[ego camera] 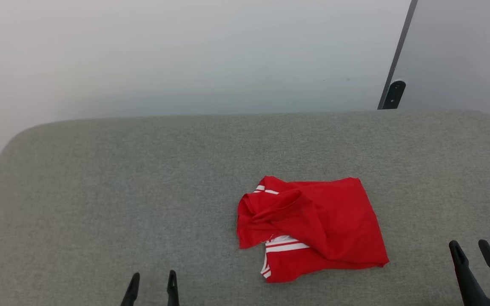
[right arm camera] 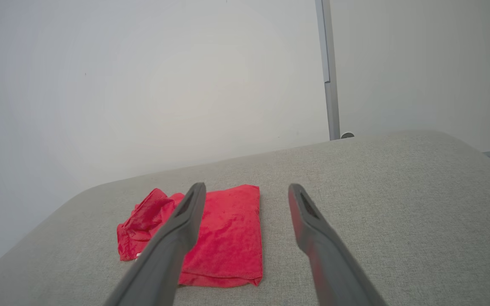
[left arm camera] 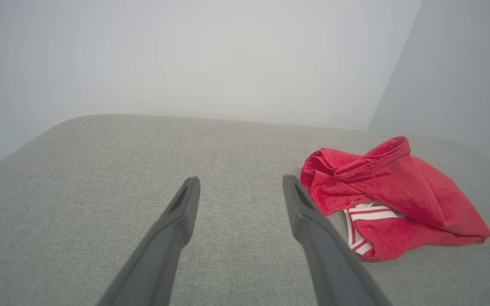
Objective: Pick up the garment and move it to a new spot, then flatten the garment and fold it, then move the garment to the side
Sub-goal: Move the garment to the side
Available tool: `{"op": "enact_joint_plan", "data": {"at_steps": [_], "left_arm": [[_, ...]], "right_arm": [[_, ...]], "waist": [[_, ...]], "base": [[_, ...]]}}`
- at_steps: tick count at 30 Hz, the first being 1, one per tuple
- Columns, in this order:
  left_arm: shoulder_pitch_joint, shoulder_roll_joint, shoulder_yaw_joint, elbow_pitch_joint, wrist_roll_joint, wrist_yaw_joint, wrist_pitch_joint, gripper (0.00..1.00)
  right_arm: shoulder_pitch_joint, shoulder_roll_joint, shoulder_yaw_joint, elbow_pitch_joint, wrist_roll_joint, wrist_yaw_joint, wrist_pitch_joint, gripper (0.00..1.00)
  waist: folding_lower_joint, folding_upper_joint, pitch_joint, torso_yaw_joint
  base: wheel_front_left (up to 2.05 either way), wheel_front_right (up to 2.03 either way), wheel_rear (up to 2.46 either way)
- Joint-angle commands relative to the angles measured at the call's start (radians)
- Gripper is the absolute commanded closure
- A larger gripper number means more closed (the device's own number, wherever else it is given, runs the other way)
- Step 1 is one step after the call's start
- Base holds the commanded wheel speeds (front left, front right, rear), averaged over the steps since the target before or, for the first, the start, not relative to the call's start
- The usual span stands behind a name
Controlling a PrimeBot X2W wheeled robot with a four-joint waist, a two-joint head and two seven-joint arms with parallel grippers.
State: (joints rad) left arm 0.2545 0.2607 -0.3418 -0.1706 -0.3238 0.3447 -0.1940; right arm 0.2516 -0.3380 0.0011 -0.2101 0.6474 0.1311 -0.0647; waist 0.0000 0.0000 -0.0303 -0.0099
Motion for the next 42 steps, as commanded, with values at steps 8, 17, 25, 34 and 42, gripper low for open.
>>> {"op": "enact_joint_plan", "data": {"at_steps": [8, 17, 25, 34, 42], "left_arm": [[-0.023, -0.006, -0.008, 0.015, 0.005, 0.006, -0.007, 0.0], [-0.034, 0.0, -0.001, 0.028, -0.007, 0.001, -0.014, 0.0], [-0.04, 0.002, 0.001, 0.033, -0.009, 0.006, -0.019, 0.0], [-0.033, 0.004, -0.002, 0.031, -0.012, 0.008, -0.024, 0.0], [-0.036, 0.004, -0.004, 0.034, -0.013, 0.011, -0.028, 0.0]], "right_arm": [[-0.011, -0.013, 0.008, 0.011, 0.01, -0.001, -0.007, 0.0], [-0.013, -0.014, 0.014, 0.01, 0.01, -0.001, -0.006, 0.0], [-0.01, -0.014, 0.019, 0.011, 0.015, -0.001, -0.007, 0.0], [-0.01, -0.016, 0.013, 0.007, 0.012, -0.001, -0.01, 0.0], [-0.007, -0.017, 0.01, 0.004, 0.015, -0.001, -0.01, 0.0]], "waist": [[0.0, 0.0, 0.002, 0.017], [0.0, 0.0, 0.0, 0.023], [0.0, 0.0, 0.002, 0.026], [0.0, 0.0, 0.0, 0.027], [0.0, 0.0, 0.002, 0.029]], "base": [[0.0, 0.0, 0.0], [0.0, 0.0, 0.0], [0.0, 0.0, 0.0], [0.0, 0.0, 0.0], [0.0, 0.0, 0.0]]}}
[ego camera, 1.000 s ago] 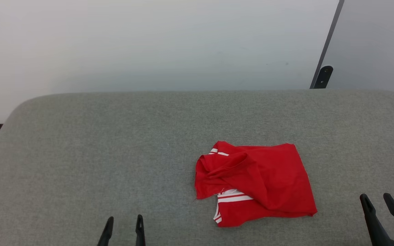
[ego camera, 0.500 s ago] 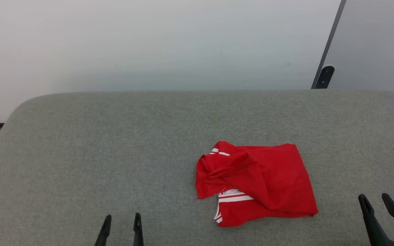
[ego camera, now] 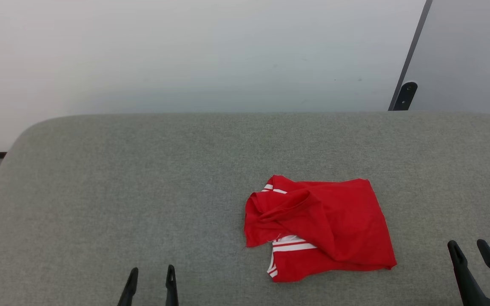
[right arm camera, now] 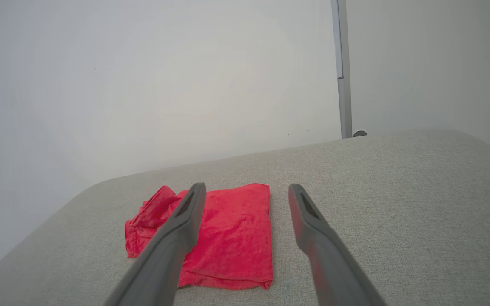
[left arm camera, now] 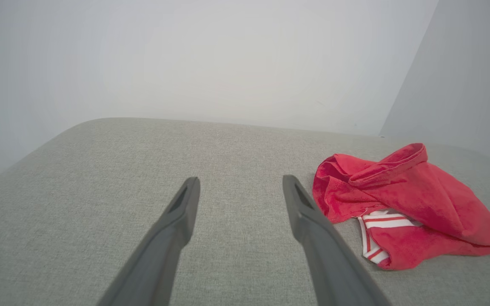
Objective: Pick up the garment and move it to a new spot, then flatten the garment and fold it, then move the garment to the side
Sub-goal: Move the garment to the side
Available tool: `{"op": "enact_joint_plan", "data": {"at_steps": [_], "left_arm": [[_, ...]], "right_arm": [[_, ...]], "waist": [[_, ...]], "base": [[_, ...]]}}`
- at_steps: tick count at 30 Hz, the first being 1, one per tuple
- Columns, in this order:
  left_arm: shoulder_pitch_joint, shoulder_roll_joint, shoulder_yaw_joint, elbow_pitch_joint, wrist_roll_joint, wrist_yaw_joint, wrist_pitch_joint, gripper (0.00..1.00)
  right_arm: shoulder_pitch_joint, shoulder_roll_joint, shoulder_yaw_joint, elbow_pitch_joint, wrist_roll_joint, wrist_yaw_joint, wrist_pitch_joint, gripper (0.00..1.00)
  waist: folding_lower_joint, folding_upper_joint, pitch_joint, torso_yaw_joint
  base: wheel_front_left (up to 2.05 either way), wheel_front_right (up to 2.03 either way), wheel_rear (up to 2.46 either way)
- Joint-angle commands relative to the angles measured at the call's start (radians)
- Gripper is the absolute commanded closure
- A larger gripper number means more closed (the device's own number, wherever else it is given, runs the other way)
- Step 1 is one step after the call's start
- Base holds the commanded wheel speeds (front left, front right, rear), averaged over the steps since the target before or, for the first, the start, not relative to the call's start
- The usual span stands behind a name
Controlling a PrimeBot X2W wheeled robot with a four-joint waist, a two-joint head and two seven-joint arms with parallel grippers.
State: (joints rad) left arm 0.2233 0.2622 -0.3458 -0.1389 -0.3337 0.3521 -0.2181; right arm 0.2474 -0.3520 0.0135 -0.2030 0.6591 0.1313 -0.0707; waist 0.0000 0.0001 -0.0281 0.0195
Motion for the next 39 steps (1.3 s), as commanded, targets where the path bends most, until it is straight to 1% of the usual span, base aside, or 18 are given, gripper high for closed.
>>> {"op": "enact_joint_plan", "data": {"at_steps": [1, 11, 14, 16, 19, 20, 23, 27, 31, 35, 38, 39], "left_arm": [[-0.005, 0.002, -0.001, 0.002, -0.003, 0.004, -0.003, 0.0], [-0.015, -0.005, -0.011, 0.008, -0.001, 0.008, -0.009, 0.0], [-0.022, -0.011, -0.018, 0.009, 0.004, 0.009, -0.012, 0.0], [-0.029, -0.02, -0.026, 0.01, 0.012, 0.011, -0.015, 0.0], [-0.046, -0.039, -0.046, 0.018, 0.027, 0.016, -0.021, 0.0], [-0.054, -0.045, -0.051, 0.022, 0.032, 0.017, -0.024, 0.0], [-0.076, -0.067, -0.069, 0.037, 0.047, 0.019, -0.029, 0.0], [-0.105, -0.094, -0.084, 0.053, 0.065, 0.02, -0.037, 0.0], [-0.131, -0.12, -0.102, 0.068, 0.082, 0.018, -0.043, 0.0], [-0.149, -0.145, -0.117, 0.081, 0.098, 0.018, -0.045, 0.0], [-0.158, -0.162, -0.126, 0.091, 0.104, 0.018, -0.047, 0.0], [-0.158, -0.162, -0.126, 0.091, 0.104, 0.018, -0.047, 0.0]], "right_arm": [[-0.003, -0.003, -0.003, -0.001, 0.004, -0.001, -0.002, 0.0], [-0.018, -0.021, 0.006, 0.011, 0.008, -0.001, 0.009, 0.0], [-0.042, -0.042, 0.021, 0.029, 0.007, -0.001, 0.044, 0.0], [-0.071, -0.058, 0.037, 0.055, 0.016, -0.001, 0.089, 0.0], [-0.141, -0.111, 0.079, 0.11, 0.018, -0.001, 0.187, 0.0], [-0.171, -0.138, 0.104, 0.125, 0.014, -0.001, 0.22, 0.0], [-0.27, -0.182, 0.143, 0.189, 0.052, -0.001, 0.292, 0.0], [-0.413, -0.237, 0.208, 0.282, 0.093, -0.001, 0.347, 0.0], [-0.542, -0.271, 0.303, 0.386, 0.139, -0.001, 0.42, 0.0], [-0.629, -0.294, 0.411, 0.467, 0.194, -0.001, 0.484, 0.0], [-0.677, -0.327, 0.497, 0.501, 0.223, -0.001, 0.532, 0.0], [-0.677, -0.327, 0.497, 0.501, 0.223, -0.001, 0.532, 0.0]], "waist": [[0.0, -0.0001, 0.0, 0.0], [0.0, -0.0001, 0.007, 0.011], [0.0, -0.0001, 0.015, 0.016], [0.0, -0.0001, 0.026, 0.019], [0.0, -0.0001, 0.056, 0.028], [0.0, -0.0001, 0.066, 0.032], [0.0, -0.0001, 0.093, 0.047], [0.0, -0.0001, 0.126, 0.07], [0.0, -0.0001, 0.158, 0.097], [0.0, -0.0001, 0.188, 0.123], [0.0, -0.0001, 0.205, 0.139], [0.0, -0.0001, 0.205, 0.139]], "base": [[0.0, 0.0, 0.0], [0.0, 0.0, 0.0], [0.0, 0.0, 0.0], [0.0, 0.0, 0.0], [0.0, 0.0, 0.0], [0.0, 0.0, 0.0], [0.0, 0.0, 0.0], [0.0, 0.0, 0.0], [0.0, 0.0, 0.0], [0.0, 0.0, 0.0], [0.0, 0.0, 0.0], [0.0, 0.0, 0.0]]}}
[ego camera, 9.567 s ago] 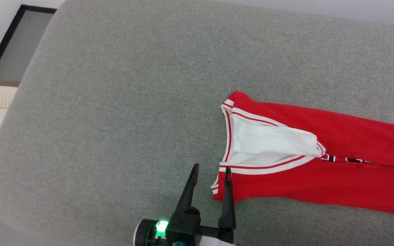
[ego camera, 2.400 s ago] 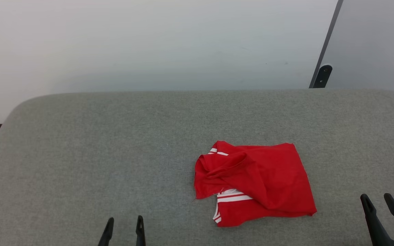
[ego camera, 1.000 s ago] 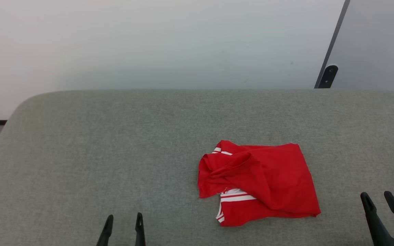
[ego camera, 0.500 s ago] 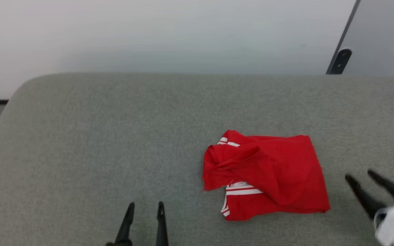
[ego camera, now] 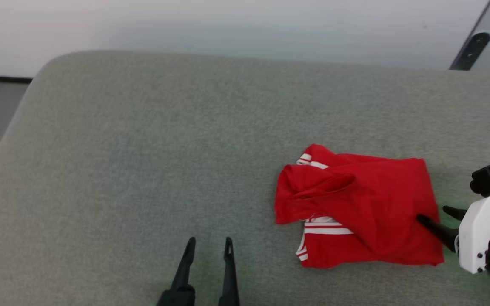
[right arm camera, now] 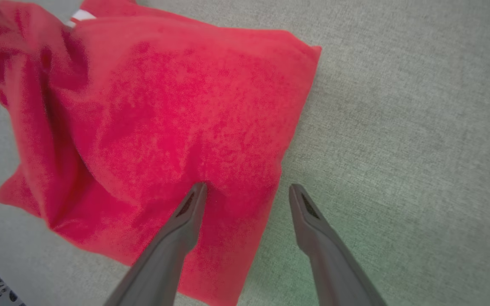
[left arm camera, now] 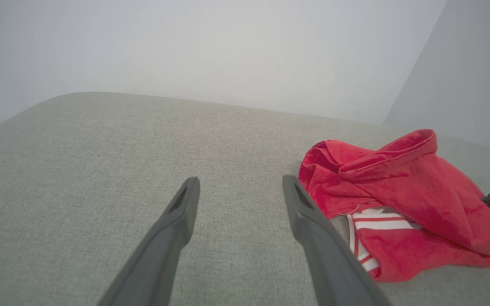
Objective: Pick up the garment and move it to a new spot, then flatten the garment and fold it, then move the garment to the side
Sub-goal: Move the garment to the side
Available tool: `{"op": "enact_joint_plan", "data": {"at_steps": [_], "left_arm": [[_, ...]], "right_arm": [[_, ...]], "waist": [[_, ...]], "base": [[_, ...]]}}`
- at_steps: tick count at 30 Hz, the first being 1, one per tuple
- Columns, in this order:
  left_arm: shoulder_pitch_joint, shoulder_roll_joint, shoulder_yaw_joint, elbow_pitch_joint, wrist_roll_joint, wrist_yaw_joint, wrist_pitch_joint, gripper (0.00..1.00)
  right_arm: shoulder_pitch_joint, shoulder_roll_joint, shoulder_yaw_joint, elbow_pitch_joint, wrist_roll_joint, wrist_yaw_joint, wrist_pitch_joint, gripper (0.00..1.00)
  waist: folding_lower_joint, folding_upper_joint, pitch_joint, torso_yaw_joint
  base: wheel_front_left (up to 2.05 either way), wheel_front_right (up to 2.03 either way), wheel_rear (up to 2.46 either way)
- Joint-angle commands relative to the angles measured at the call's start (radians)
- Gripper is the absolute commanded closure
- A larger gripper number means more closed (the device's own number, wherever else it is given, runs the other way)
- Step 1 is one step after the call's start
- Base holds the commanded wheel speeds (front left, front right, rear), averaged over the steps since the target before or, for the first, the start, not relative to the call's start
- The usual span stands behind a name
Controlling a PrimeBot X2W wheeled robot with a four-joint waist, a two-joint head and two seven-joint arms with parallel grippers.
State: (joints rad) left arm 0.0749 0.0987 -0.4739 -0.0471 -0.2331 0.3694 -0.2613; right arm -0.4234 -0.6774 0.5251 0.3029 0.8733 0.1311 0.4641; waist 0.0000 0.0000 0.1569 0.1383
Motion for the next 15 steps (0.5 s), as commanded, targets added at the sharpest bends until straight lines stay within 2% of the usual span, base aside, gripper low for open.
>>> {"op": "enact_joint_plan", "data": {"at_steps": [1, 8, 15], "left_arm": [[-0.013, -0.003, 0.0, -0.001, 0.009, 0.0, -0.004, 0.0], [-0.032, -0.033, -0.02, -0.006, 0.037, -0.002, -0.004, 0.0], [-0.054, -0.046, -0.046, 0.006, 0.045, 0.003, -0.003, 0.0]], "right_arm": [[-0.021, -0.01, 0.008, 0.006, 0.016, -0.001, -0.001, 0.0], [-0.105, -0.028, 0.123, 0.096, 0.058, -0.001, 0.026, 0.0], [-0.13, 0.002, 0.205, 0.205, 0.081, -0.003, 0.04, 0.0]], "waist": [[0.0, 0.0, 0.026, 0.025], [0.0, 0.0, 0.076, 0.05], [0.0, 0.0, 0.093, 0.075]], "base": [[0.0, 0.0, 0.0], [0.0, 0.0, 0.0], [0.0, 0.0, 0.0]]}}
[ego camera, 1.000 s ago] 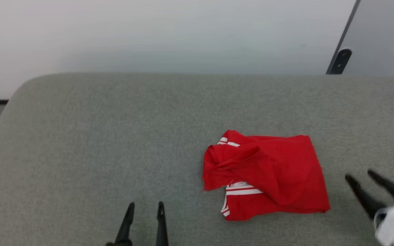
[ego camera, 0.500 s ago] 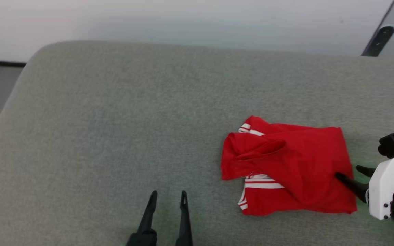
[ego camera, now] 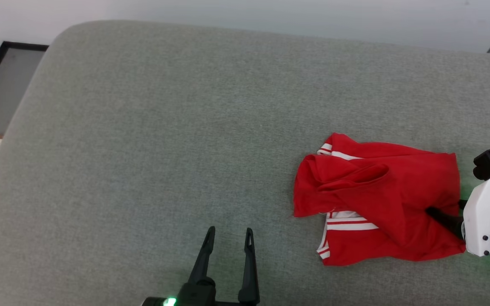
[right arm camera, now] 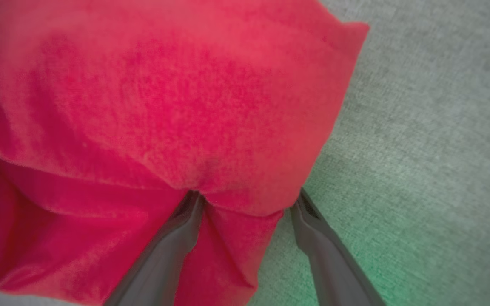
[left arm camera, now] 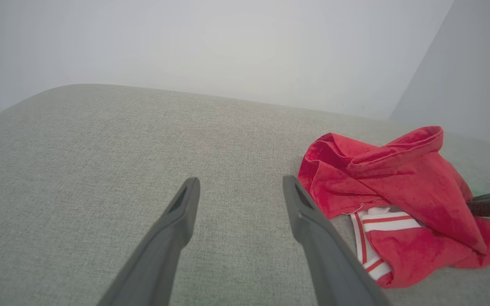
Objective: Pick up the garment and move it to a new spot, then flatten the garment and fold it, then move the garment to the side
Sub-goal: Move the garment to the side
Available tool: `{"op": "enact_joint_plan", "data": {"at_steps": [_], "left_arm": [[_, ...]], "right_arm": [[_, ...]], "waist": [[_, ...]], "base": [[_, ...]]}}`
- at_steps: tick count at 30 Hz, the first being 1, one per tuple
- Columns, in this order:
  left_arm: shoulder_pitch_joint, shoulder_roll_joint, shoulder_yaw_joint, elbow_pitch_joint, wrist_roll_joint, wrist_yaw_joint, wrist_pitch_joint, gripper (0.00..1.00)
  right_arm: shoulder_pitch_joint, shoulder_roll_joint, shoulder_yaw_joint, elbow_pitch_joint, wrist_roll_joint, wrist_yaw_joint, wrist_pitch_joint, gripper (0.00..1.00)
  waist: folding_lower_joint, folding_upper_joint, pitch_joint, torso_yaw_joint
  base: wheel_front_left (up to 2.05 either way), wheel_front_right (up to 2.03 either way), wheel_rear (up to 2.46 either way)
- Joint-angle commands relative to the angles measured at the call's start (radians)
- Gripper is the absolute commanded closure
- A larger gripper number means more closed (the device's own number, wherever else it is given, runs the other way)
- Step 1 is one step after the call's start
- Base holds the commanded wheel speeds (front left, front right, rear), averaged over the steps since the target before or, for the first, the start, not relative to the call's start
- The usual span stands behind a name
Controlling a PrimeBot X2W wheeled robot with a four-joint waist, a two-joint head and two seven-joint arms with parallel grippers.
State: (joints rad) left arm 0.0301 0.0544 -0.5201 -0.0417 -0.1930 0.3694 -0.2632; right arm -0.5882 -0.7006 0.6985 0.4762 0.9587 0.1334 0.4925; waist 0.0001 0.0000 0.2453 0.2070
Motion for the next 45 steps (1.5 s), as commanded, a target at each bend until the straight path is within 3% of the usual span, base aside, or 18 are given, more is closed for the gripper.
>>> {"op": "enact_joint_plan", "data": {"at_steps": [1, 2, 3, 4, 14, 20, 26, 34, 41, 45], "left_arm": [[-0.01, -0.002, -0.001, 0.002, 0.003, 0.004, -0.001, 0.0], [-0.01, -0.002, -0.002, 0.003, 0.001, 0.004, -0.001, 0.0], [-0.01, -0.003, -0.001, 0.004, -0.002, 0.005, -0.001, 0.0], [-0.009, -0.003, 0.0, 0.004, -0.004, 0.005, -0.001, 0.0], [-0.009, -0.004, 0.016, 0.012, -0.013, -0.01, -0.001, 0.0], [-0.035, -0.004, 0.024, 0.017, 0.003, -0.014, -0.001, 0.0], [-0.081, -0.004, 0.012, 0.024, 0.027, -0.006, -0.001, 0.0], [-0.176, -0.004, -0.033, 0.049, 0.066, 0.019, -0.001, 0.0], [-0.28, -0.004, -0.1, 0.075, 0.091, 0.055, 0.0, 0.0], [-0.325, -0.004, -0.133, 0.083, 0.101, 0.084, 0.003, 0.0]], "right_arm": [[0.035, 0.028, 0.044, 0.038, -0.005, -0.005, 0.006, 0.2], [0.034, 0.032, 0.053, 0.043, -0.001, -0.005, 0.0, 0.5], [0.034, 0.034, 0.063, 0.048, 0.002, -0.005, -0.009, 0.92], [0.035, 0.036, 0.073, 0.051, 0.004, -0.005, -0.014, 1.0], [0.026, -0.009, 0.067, 0.037, 0.102, -0.004, -0.134, 1.0], [0.055, -0.113, 0.019, -0.004, 0.193, -0.004, -0.222, 1.0], [0.102, -0.269, -0.023, -0.021, 0.269, -0.004, -0.292, 1.0], [0.075, -0.413, -0.061, 0.032, 0.344, -0.004, -0.374, 1.0], [-0.016, -0.469, -0.041, 0.106, 0.357, -0.004, -0.412, 1.0], [-0.098, -0.463, -0.032, 0.169, 0.354, -0.004, -0.431, 1.0]], "waist": [[-0.0001, 0.0, 0.003, 0.009], [-0.0001, 0.0, 0.002, 0.011], [-0.0001, 0.0, 0.0, 0.012], [-0.0001, 0.0, -0.001, 0.012], [-0.0001, 0.0, -0.035, -0.021], [-0.0001, 0.0, -0.034, -0.076], [-0.0001, 0.0, -0.001, -0.138], [-0.0001, 0.0, 0.074, -0.202], [-0.0001, 0.0, 0.155, -0.222], [-0.0001, 0.0, 0.196, -0.222]], "base": [[0.0, 0.0, 0.0], [0.0, 0.0, 0.0], [0.0, 0.0, 0.0], [0.0, 0.0, 0.0], [0.0, 0.0, 0.0], [0.0, 0.0, 0.0], [0.0, 0.0, 0.0], [0.0, 0.0, 0.0], [0.0, 0.0, 0.0], [0.0, 0.0, 0.0]]}}
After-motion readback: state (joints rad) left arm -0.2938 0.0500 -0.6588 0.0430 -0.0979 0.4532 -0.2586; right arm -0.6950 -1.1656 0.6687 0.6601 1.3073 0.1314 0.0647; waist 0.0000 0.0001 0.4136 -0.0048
